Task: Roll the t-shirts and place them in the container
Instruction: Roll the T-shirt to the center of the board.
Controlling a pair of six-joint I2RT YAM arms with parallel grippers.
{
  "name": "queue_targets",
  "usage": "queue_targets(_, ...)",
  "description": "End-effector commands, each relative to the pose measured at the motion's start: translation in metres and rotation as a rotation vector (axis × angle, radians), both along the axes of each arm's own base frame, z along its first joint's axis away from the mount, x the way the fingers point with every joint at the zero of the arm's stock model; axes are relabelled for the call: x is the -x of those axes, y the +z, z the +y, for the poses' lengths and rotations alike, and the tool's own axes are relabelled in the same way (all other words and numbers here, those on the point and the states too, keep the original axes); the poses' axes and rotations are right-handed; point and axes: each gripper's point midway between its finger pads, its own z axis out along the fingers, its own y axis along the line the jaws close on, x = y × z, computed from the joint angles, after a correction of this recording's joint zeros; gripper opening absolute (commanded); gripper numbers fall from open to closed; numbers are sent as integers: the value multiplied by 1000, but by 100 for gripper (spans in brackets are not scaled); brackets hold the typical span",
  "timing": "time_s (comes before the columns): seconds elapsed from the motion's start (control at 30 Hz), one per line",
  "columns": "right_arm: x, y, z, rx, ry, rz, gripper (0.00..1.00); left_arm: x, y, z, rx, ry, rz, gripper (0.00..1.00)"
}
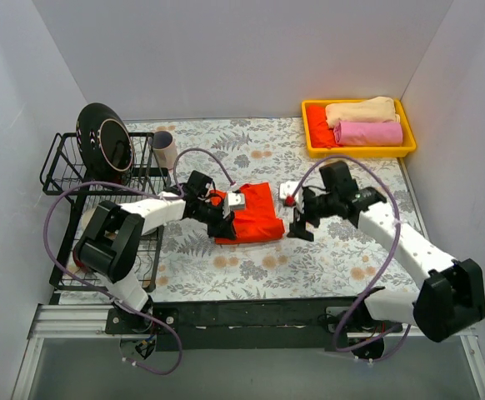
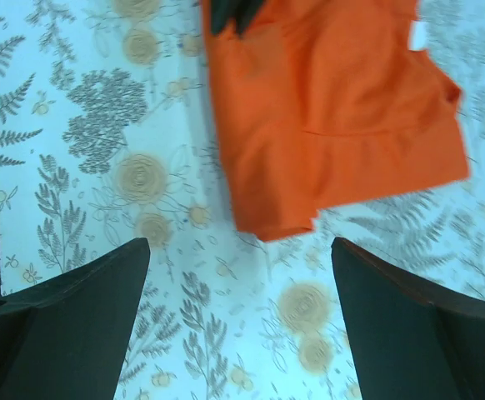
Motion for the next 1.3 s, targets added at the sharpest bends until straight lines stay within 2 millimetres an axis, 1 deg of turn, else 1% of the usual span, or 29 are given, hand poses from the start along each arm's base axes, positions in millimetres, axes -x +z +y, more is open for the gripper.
queue_targets(0.0, -2, -33, 22, 11, 107, -165, 95, 16, 26, -9, 109, -32, 242, 0)
queue_targets(0.03, 3, -34, 26, 5, 128, -146, 94, 16, 26, -9, 108, -30, 258, 0)
queue_targets(0.07, 2, -32, 29, 1, 139, -143, 98, 15, 27, -9, 115, -31, 260, 0)
queue_targets(0.13, -1, -34, 38, -7, 151, -155, 99, 12, 30, -10, 122, -30, 259, 0)
queue_targets(0.17, -5, -33, 42, -15, 149, -180, 99, 10, 28, -9, 122, -25, 269, 0)
queue_targets(0.2, -3, -41, 43, -11, 152, -192, 99, 9, 28, -9, 123, -22, 279, 0)
queue_targets(0.23, -10, -37, 52, -29, 158, -262, 99, 6, 31, -10, 131, -21, 290, 0)
queue_targets(0.27, -9, -39, 54, -28, 174, -289, 99, 4, 29, -9, 132, -13, 307, 0)
queue_targets(0.3, -5, -45, 56, -26, 193, -290, 99, 2, 30, -8, 139, -10, 318, 0)
queue_targets(0.37, 0, -47, 66, -39, 236, -304, 99, -3, 30, -8, 143, 14, 364, 0)
queue_targets(0.43, 10, -55, 73, -41, 292, -292, 98, -7, 31, -9, 147, 23, 380, 0)
queue_targets(0.53, 19, -68, 76, -30, 332, -290, 96, -9, 33, -10, 163, 30, 408, 0)
queue_targets(0.57, 17, -68, 80, -38, 334, -313, 96, -11, 34, -10, 169, 32, 410, 0)
queue_targets(0.63, 15, -78, 79, -19, 319, -334, 93, -11, 32, -10, 171, 30, 424, 0)
queue_targets(0.7, 1, -80, 81, -10, 275, -398, 89, -11, 33, -9, 177, 31, 441, 0)
queue_targets(0.73, -3, -82, 79, -3, 253, -417, 83, -12, 30, -8, 176, 34, 449, 0)
queue_targets(0.77, -11, -79, 81, -25, 226, -483, 82, -13, 31, -7, 178, 37, 451, 0)
queue_targets(0.87, -19, -90, 75, 2, 196, -555, 79, -11, 29, -6, 181, 37, 465, 0)
queue_targets(0.9, -26, -89, 76, 6, 178, -578, 77, -11, 29, -5, 180, 34, 469, 0)
queue_targets(0.93, -28, -92, 76, 16, 178, -578, 66, -10, 28, -4, 174, 32, 471, 0)
queue_targets(1.0, -35, -97, 80, 36, 179, -571, 51, -8, 25, -2, 167, 17, 463, 0)
queue_targets(1.03, -35, -101, 80, 51, 186, -549, 32, -8, 24, -1, 159, 14, 455, 0)
queue_targets(1.07, -35, -107, 81, 63, 193, -529, 26, -8, 24, 0, 152, 11, 444, 3)
queue_targets(1.1, -40, -101, 87, 56, 194, -522, 24, -10, 26, 0, 154, 4, 418, 8)
queue_targets(1.13, -36, -107, 84, 77, 201, -481, 21, -11, 26, 2, 142, 5, 381, 13)
queue_targets(1.17, -35, -106, 85, 81, 202, -466, 19, -12, 26, 3, 128, 12, 342, 25)
queue_targets(1.2, -38, -98, 89, 66, 198, -454, 18, -26, 46, -1, 156, 20, 199, 31)
queue_targets(1.23, -32, -103, 84, 88, 204, -407, 17, -15, 34, 3, 125, 24, 161, 36)
queue_targets(1.27, -31, -101, 84, 91, 202, -393, 16, -23, 29, 9, 79, 58, 65, 41)
